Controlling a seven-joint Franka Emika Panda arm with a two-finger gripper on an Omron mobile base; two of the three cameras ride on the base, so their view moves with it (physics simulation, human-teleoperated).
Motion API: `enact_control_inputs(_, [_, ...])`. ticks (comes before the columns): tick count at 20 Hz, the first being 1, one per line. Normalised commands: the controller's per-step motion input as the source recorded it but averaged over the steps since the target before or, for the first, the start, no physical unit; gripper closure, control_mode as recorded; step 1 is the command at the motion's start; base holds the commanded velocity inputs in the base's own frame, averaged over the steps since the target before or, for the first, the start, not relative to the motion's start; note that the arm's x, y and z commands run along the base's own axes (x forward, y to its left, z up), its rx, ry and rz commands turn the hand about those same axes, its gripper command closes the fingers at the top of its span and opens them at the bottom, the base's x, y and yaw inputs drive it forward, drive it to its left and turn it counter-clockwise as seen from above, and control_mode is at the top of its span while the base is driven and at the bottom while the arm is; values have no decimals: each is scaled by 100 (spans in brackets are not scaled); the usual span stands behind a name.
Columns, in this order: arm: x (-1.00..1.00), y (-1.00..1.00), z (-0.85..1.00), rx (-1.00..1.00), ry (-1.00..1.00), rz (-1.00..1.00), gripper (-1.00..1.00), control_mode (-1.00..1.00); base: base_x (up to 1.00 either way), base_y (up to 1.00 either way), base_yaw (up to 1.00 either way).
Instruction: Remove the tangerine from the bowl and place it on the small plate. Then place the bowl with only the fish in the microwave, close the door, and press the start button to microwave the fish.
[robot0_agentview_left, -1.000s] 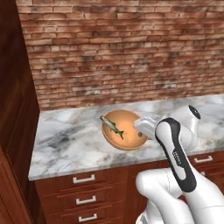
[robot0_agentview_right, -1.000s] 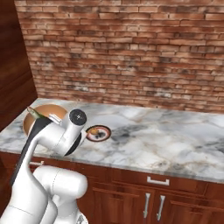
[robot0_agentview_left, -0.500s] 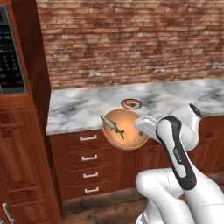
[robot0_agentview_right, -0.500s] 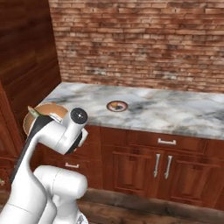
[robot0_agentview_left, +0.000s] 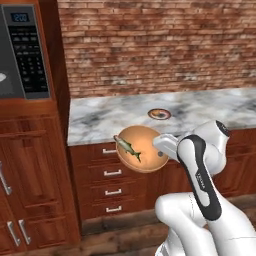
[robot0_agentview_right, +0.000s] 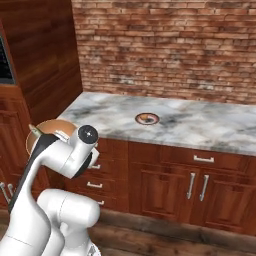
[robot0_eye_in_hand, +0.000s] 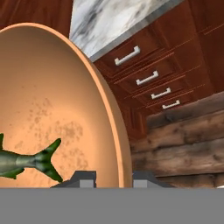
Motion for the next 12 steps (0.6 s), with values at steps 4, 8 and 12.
enact_control_inputs(4, [0, 0, 0, 0, 0, 0, 100, 100, 16, 100, 0])
enact_control_inputs(8, [0, 0, 0, 0, 0, 0, 100, 100, 22, 99, 30])
enact_control_inputs(12, [0, 0, 0, 0, 0, 0, 100, 100, 13, 100, 32])
